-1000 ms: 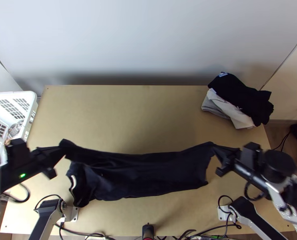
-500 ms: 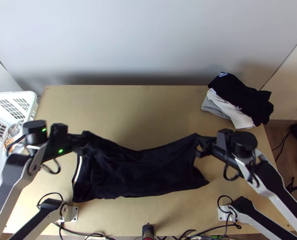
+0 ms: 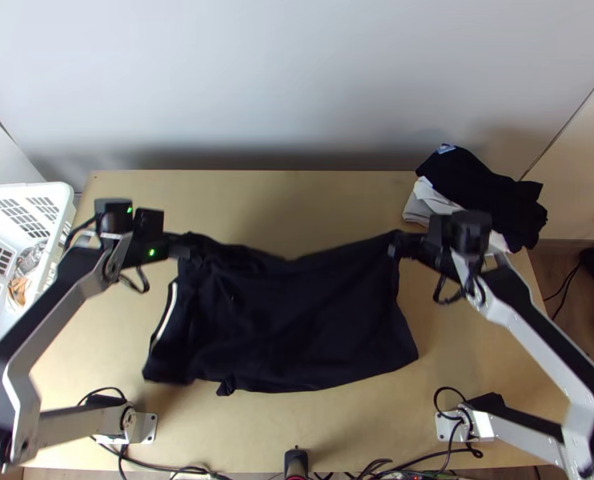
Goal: Fold the t-shirt
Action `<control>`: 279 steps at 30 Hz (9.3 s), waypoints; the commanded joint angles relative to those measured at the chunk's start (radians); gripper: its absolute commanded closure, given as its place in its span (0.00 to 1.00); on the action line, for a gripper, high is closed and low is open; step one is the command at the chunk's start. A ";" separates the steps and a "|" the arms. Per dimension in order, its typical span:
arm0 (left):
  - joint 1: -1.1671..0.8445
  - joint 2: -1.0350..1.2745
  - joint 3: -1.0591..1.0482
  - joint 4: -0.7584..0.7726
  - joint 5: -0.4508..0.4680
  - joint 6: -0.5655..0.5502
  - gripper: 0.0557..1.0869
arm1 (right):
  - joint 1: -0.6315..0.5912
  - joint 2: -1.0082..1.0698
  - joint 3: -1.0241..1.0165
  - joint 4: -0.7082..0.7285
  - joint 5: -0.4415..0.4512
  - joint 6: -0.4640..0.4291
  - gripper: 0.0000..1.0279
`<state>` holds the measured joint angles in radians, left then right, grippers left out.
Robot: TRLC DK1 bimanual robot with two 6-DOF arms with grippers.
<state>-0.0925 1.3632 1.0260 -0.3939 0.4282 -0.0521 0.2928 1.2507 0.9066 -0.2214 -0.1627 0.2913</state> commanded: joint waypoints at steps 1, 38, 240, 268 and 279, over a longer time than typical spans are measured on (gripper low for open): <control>0.030 0.280 0.174 0.047 -0.026 0.008 0.97 | -0.098 0.246 0.153 0.059 -0.011 0.000 0.97; 0.111 0.887 0.927 0.018 -0.132 -0.038 0.97 | -0.138 0.708 0.617 0.168 0.023 -0.006 0.97; -0.349 -0.115 -0.010 -0.467 -0.276 0.627 0.04 | 0.144 0.167 0.080 -0.556 -0.264 -0.328 0.05; 0.031 0.723 0.747 -0.339 -0.577 0.385 0.05 | 0.019 0.441 0.549 -0.438 -0.199 -0.198 0.05; -0.018 0.683 0.714 -0.517 -0.358 0.629 0.05 | 0.037 0.440 0.499 -0.447 -0.199 -0.196 0.05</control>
<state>-0.0898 2.0441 1.7248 -0.7925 -0.0502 0.4587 0.3180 1.6886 1.4322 -0.6640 -0.3626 0.0940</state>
